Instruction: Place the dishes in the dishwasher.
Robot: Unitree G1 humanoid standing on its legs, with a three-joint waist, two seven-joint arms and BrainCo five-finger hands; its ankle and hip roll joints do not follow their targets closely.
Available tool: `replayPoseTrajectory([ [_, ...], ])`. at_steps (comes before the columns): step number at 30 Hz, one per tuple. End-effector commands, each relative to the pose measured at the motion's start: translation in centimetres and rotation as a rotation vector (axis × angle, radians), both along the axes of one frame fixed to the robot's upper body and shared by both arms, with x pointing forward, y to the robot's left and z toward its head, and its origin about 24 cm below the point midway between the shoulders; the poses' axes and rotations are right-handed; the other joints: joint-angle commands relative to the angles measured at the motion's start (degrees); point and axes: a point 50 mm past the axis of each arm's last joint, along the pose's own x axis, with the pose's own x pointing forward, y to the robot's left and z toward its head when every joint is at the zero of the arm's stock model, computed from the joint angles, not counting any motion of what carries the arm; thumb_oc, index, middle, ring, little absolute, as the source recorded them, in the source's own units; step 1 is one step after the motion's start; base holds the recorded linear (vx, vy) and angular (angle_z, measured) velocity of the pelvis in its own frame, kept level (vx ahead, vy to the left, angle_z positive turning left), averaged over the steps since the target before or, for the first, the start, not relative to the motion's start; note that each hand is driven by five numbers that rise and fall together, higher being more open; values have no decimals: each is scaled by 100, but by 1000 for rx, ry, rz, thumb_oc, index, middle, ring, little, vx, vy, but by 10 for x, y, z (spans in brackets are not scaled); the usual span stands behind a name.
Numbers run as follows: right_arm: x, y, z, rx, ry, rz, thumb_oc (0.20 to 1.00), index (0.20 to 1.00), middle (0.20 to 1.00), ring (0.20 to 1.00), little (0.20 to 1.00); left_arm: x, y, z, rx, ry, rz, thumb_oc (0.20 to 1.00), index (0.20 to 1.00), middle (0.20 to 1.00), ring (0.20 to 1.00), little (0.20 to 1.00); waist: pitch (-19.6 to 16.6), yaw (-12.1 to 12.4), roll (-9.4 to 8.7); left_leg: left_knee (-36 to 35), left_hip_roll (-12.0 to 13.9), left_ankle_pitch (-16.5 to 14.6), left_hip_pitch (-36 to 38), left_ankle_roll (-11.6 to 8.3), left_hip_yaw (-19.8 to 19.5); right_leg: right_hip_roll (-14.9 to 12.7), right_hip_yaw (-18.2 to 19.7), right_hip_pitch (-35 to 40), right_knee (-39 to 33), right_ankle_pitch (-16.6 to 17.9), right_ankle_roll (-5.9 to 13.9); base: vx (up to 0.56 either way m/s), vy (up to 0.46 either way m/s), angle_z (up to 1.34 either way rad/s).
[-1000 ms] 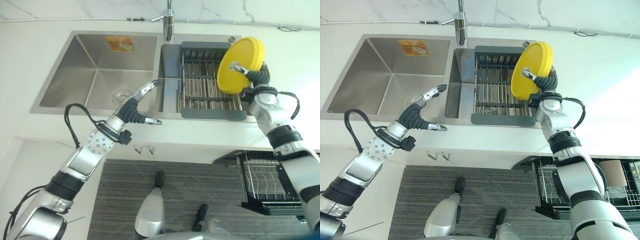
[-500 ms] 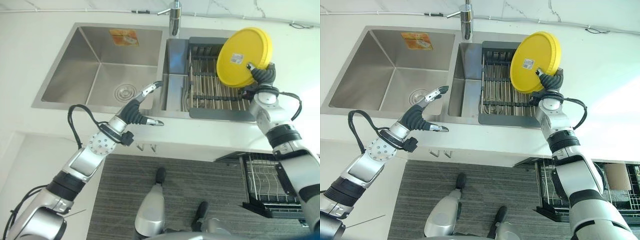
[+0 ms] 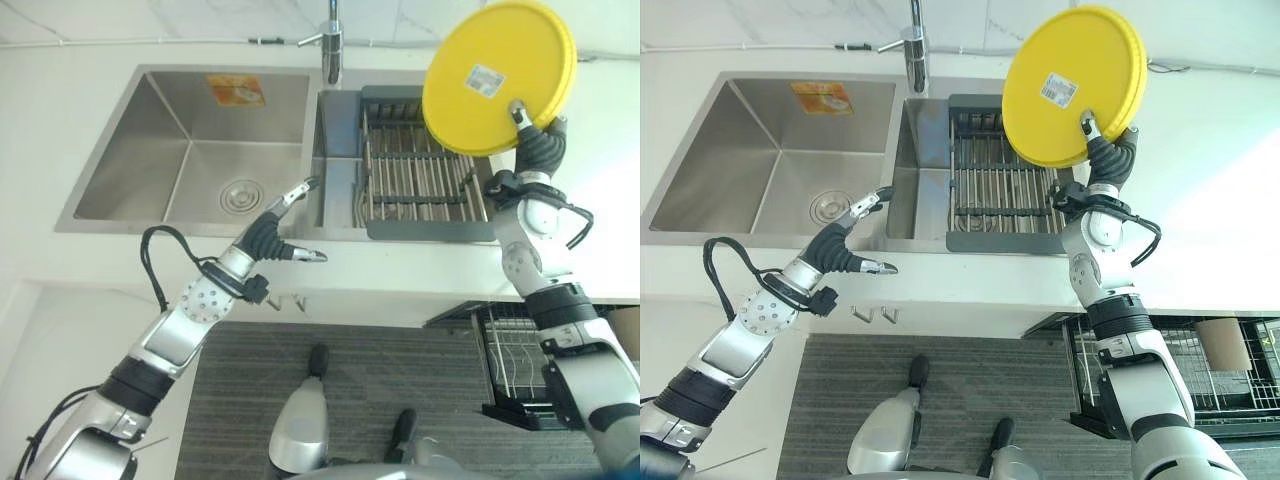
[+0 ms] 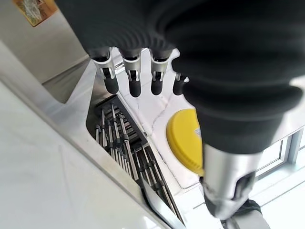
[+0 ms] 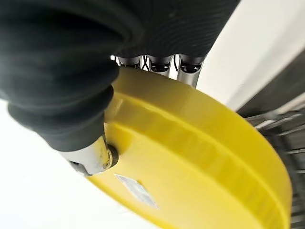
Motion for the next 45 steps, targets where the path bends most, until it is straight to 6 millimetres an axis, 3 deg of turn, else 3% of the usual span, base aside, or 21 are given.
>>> replayPoseTrajectory([
  [1,-17,-9,29,-52,-193,-18,200,200,200,200,200,-14,3,1,-9,-42,-25,1000,1000,1000,1000,1000,-839,-145,-218,1085,165,-1495,197,-48,121,-345,272,-721,734,-67,261,-31,164,-32],
  [7,-47,-21,18,-15,-277,-22,200,200,200,200,200,-24,8,-9,-43,-28,-7,1000,1000,1000,1000,1000,-1072,-427,-294,1394,62,-1955,539,103,380,-489,509,-489,568,21,362,-90,185,-31],
  [11,-68,-35,6,-9,-301,-48,200,200,200,200,200,-30,13,-11,-59,-30,8,1000,1000,1000,1000,1000,-1138,-558,-295,1431,5,-2106,666,154,525,-708,500,-586,500,333,452,-164,123,-42],
  [12,-75,-40,-1,24,-318,-41,200,200,200,200,200,-32,17,-10,-57,-54,45,1000,1000,1000,1000,1000,-1140,-621,-323,1413,17,-2184,741,146,646,-867,368,-758,394,640,540,-283,-27,-47],
  [14,-80,-43,-5,60,-321,-40,200,200,200,200,200,-33,20,-8,-44,-75,66,1000,1000,1000,1000,1000,-1140,-669,-371,1460,37,-2257,738,163,727,-907,378,-918,393,817,563,-274,-97,-121],
  [16,-81,-45,-11,86,-317,-27,200,200,200,200,200,-32,22,-5,-34,-97,87,1000,1000,1000,1000,1000,-1121,-671,-399,1573,93,-2289,665,188,810,-939,330,-989,534,785,531,-281,-201,-85],
  [17,-79,-44,-13,103,-310,-2,200,200,200,200,200,-30,24,-4,-32,-110,112,1000,1000,1000,1000,1000,-1111,-650,-397,1689,181,-2297,589,178,923,-1047,193,-992,706,777,479,-333,-279,-46],
  [20,-74,-34,-21,139,-285,52,200,200,200,200,200,-22,22,2,-29,-138,149,1000,1000,1000,1000,1000,-1100,-648,-382,1891,444,-2316,467,117,944,-1193,237,-981,769,691,458,-204,-412,-69],
  [22,-67,-26,-26,163,-258,92,200,200,200,200,200,-20,23,1,-30,-135,177,1000,1000,1000,1000,1000,-1150,-569,-393,1799,594,-2219,487,12,948,-1108,14,-842,535,604,528,-53,-389,-39],
  [24,-62,-22,-27,167,-233,111,200,200,200,200,200,-19,23,-1,-38,-124,186,1000,1000,1000,1000,1000,-1197,-579,-352,1590,674,-2079,570,-50,942,-943,35,-769,492,464,524,3,-259,-37],
  [29,-63,-7,-35,126,-161,161,200,200,200,200,200,-27,22,-13,-63,-92,212,1000,1000,1000,1000,1000,-1323,-581,-121,915,602,-1755,850,-192,609,-531,178,-634,536,-24,439,41,-78,-33],
  [35,-61,-12,-58,109,-55,127,200,200,200,200,200,-26,17,-18,-55,-67,192,1000,1000,1000,1000,1000,-1385,-706,9,545,759,-1445,1005,-347,971,-559,-50,-604,614,-85,416,39,7,-6],
  [39,-67,-17,-77,124,-17,104,200,200,200,200,200,-24,22,-14,-40,-83,193,1000,1000,1000,1000,1000,-1287,-752,110,369,740,-1357,958,-338,772,-687,-113,-904,1108,-235,472,21,-109,16],
  [44,-65,-10,-79,122,-33,121,200,200,200,200,200,-15,17,-5,-51,-128,199,1000,1000,1000,1000,1000,-1125,-806,169,485,917,-1236,681,-385,500,-383,123,-1168,1599,-635,211,6,-234,14],
  [45,-64,-5,-77,114,-41,149,200,200,200,200,200,-16,20,-4,-68,-138,219,1000,1000,1000,1000,1000,-1064,-850,124,1059,981,-1370,509,-435,343,-269,269,-1248,1701,-711,73,77,-294,16],
])
